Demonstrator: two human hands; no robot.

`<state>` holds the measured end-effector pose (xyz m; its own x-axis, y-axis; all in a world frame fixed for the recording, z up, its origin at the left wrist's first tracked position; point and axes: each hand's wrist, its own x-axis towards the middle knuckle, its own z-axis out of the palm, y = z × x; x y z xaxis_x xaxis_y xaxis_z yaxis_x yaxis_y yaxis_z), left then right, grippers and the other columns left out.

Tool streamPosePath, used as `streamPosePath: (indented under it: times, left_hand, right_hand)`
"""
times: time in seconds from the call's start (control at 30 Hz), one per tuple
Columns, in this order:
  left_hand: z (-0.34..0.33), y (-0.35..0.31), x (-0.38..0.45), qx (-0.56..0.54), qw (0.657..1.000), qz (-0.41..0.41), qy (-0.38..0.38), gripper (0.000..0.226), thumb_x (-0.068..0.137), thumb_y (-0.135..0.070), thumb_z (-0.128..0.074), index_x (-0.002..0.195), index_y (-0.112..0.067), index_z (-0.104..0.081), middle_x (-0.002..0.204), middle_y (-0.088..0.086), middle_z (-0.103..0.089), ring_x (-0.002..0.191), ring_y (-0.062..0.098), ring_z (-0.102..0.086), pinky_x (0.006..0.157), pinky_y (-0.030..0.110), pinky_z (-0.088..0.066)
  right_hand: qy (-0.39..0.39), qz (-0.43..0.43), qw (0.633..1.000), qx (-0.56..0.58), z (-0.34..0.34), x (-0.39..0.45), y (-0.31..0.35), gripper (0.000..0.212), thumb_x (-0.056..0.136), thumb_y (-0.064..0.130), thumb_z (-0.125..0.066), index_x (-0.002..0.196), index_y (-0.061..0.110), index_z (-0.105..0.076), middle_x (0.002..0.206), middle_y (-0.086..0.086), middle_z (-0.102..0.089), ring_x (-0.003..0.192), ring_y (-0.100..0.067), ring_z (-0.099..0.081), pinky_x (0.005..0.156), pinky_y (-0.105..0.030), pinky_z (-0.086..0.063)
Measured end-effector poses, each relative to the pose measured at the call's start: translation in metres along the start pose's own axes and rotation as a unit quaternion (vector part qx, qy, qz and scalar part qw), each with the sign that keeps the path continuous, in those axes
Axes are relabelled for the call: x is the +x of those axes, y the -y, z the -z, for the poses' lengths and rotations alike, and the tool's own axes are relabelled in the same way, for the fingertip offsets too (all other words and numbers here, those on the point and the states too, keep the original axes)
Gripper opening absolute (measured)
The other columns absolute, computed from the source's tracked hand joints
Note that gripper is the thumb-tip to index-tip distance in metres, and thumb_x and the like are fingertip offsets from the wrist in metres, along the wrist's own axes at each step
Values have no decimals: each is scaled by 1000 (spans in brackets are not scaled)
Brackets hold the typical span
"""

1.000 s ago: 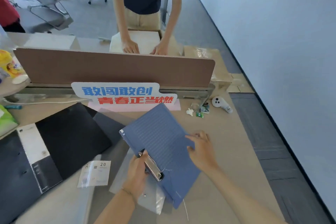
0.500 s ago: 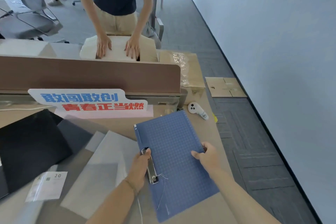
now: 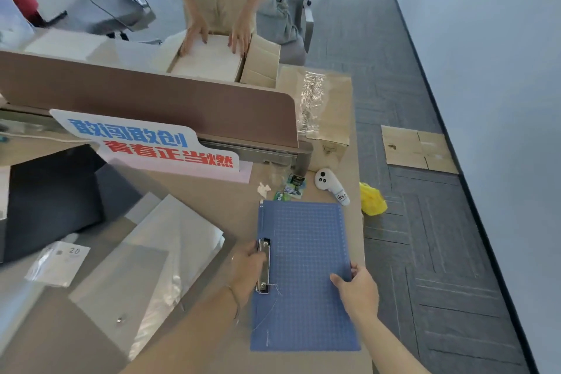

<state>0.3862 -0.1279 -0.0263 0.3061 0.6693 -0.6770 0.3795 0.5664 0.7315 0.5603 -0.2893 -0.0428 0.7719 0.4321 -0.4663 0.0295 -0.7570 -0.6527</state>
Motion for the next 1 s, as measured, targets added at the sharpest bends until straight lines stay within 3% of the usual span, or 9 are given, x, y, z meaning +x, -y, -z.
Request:
streamPosePath:
  times: [0.1, 0.2, 0.27, 0.33, 0.47, 0.63, 0.73, 0.87, 1.0]
  left_hand:
    - [-1, 16, 25, -8, 999, 19, -26, 20, 84, -28, -55, 71, -23, -69, 73, -1, -70, 73, 23, -63, 76, 35, -51]
    - [5, 55, 80, 35, 998, 37, -41, 37, 80, -57, -44, 81, -31, -70, 97, 8, -75, 89, 29, -71, 90, 53, -59]
    - [4, 49, 77, 64, 996, 42, -51, 42, 82, -58, -38, 88, -29, -68, 100, 10, -73, 89, 30, -69, 91, 55, -58]
    - [-6, 14, 40, 83, 993, 51, -62, 43, 88, -51, -36, 95, -23, -68, 98, 7, -71, 88, 26, -66, 84, 43, -55]
    - [-16, 14, 32, 83, 991, 68, -76, 46, 92, -49, -39, 105, -15, -68, 97, 6, -68, 90, 24, -64, 70, 29, -45]
    - [-26, 28, 40, 58, 996, 39, -63, 36, 94, -53, -41, 98, -29, -68, 97, 3, -68, 88, 19, -64, 75, 32, -54]
    - [-31, 42, 48, 54, 998, 31, -26, 54, 82, -68, -38, 125, -45, -63, 125, -1, -68, 108, 16, -64, 103, 47, -53]
    - [-39, 37, 34, 79, 997, 21, 0, 65, 89, -55, -33, 151, -40, -42, 147, -12, -48, 126, 16, -54, 108, 38, -45]
    - [-38, 27, 23, 99, 995, 12, -6, 54, 100, -49, -33, 152, -37, -41, 148, -9, -46, 134, 20, -49, 115, 41, -39]
  right_hand:
    - [34, 26, 999, -32, 5, 12, -3, 30, 86, 21, -75, 106, 34, -56, 99, 14, -64, 85, -9, -64, 61, -25, -46]
    - [60, 29, 996, -59, 7, 23, -5, 25, 89, 12, -67, 102, 32, -61, 95, 11, -70, 79, -7, -66, 61, -27, -52]
    - [69, 16, 996, -60, 4, 30, -7, 18, 89, 9, -61, 94, 25, -68, 87, 8, -72, 75, -11, -68, 61, -31, -57]
    - [71, 8, 996, -55, -1, 34, -8, 18, 89, 7, -57, 87, 17, -72, 81, 3, -74, 72, -16, -70, 59, -34, -56]
    - [52, -9, 997, -50, -9, 36, -14, 23, 90, 2, -50, 77, 1, -68, 66, -3, -66, 52, -13, -56, 42, -24, -39]
    - [4, -6, 996, -84, -17, 31, -15, 26, 91, 2, -48, 68, 9, -58, 75, -4, -62, 53, -11, -52, 38, -17, -33]
    - [-16, 6, 991, -132, -24, 30, -16, 15, 90, 7, -51, 78, 14, -58, 102, 0, -54, 71, -13, -57, 49, -23, -44]
    - [-15, 1, 988, -155, -31, 28, -18, 13, 89, 8, -54, 99, 7, -61, 118, -4, -48, 99, -21, -51, 77, -41, -58]
    - [-6, 4, 987, -160, -28, 26, -16, 11, 88, 6, -53, 94, 5, -62, 122, -9, -49, 103, -23, -44, 83, -44, -54]
